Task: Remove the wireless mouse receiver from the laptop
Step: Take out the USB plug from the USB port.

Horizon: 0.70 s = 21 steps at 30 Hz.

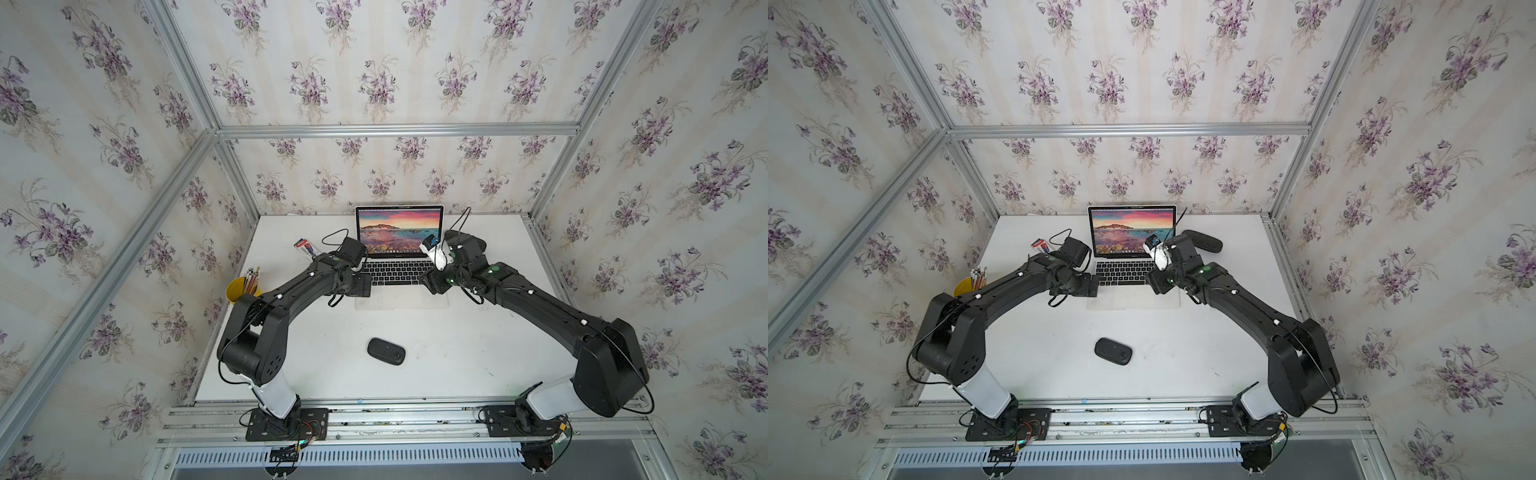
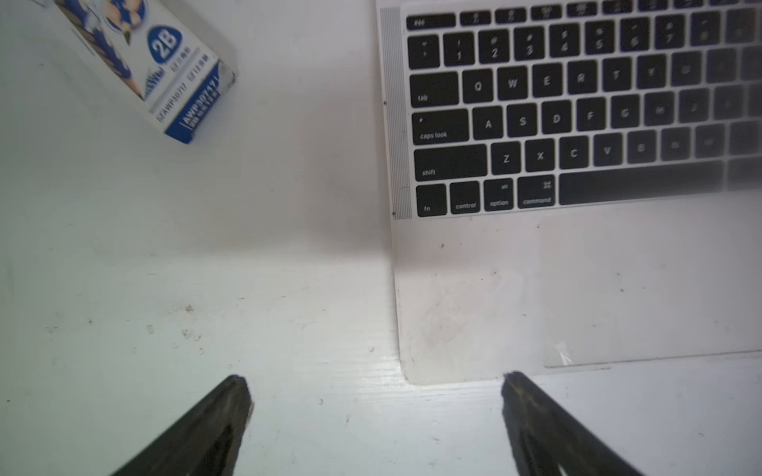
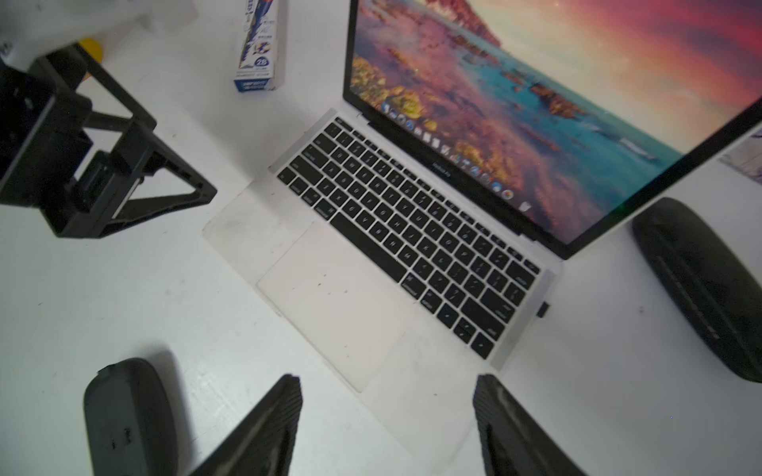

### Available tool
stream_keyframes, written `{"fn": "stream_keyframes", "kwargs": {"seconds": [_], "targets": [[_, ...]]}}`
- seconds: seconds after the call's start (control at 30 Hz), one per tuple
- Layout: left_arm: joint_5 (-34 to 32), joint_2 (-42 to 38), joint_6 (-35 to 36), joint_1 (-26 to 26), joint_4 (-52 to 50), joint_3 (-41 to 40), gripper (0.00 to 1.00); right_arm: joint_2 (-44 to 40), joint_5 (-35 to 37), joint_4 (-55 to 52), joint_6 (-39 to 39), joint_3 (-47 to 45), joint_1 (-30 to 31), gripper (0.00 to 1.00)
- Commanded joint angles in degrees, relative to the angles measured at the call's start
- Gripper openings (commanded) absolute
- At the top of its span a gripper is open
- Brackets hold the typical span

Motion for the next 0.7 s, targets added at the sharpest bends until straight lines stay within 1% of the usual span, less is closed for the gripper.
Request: {"fn": "stream_keyframes", "kwargs": {"seconds": [0.0,0.07,0.17,0.3,0.37,0.5,0.6,0.67], "targets": [[3.58,3.81,-0.95,0.36,-2.01,1.63,0.99,0.71,-0.87,1.55,-5.47,2.88,-4.02,0.69],[3.68,5.97,-1.36,0.29,-2.02,2.29,0.99,1.88,-3.57,0.39,-6.97,5.6,-5.93,0.69],[2.94,8.1,-1.79,0.36,-2.23,3.31,0.99,3.85,-4.8,-1.67,-9.51,8.81,-6.81,0.69],[1.29,9.97,-2.22,0.3,-3.03,4.4,0.99,6.23,-2.28,-2.32,-13.27,10.54,-6.93,0.69],[0.12,11.18,-2.44,0.34,-3.74,4.98,0.99,7.7,-0.05,-2.39,-16.61,10.81,-7.41,0.68],[-1.37,14.45,-3.55,0.29,-5.72,6.91,0.99,11.13,1.71,-3.11,-21.05,12.91,-10.67,0.68],[-1.11,17.17,-4.14,0.34,-6.95,8.38,0.99,14.36,-1.4,-5.51,-23.66,16.67,-13.62,0.68],[-1.2,17.78,-4.64,0.34,-6.64,8.17,0.99,15.84,-3.39,-7.21,-29.18,17.57,-14.68,0.69]]}}
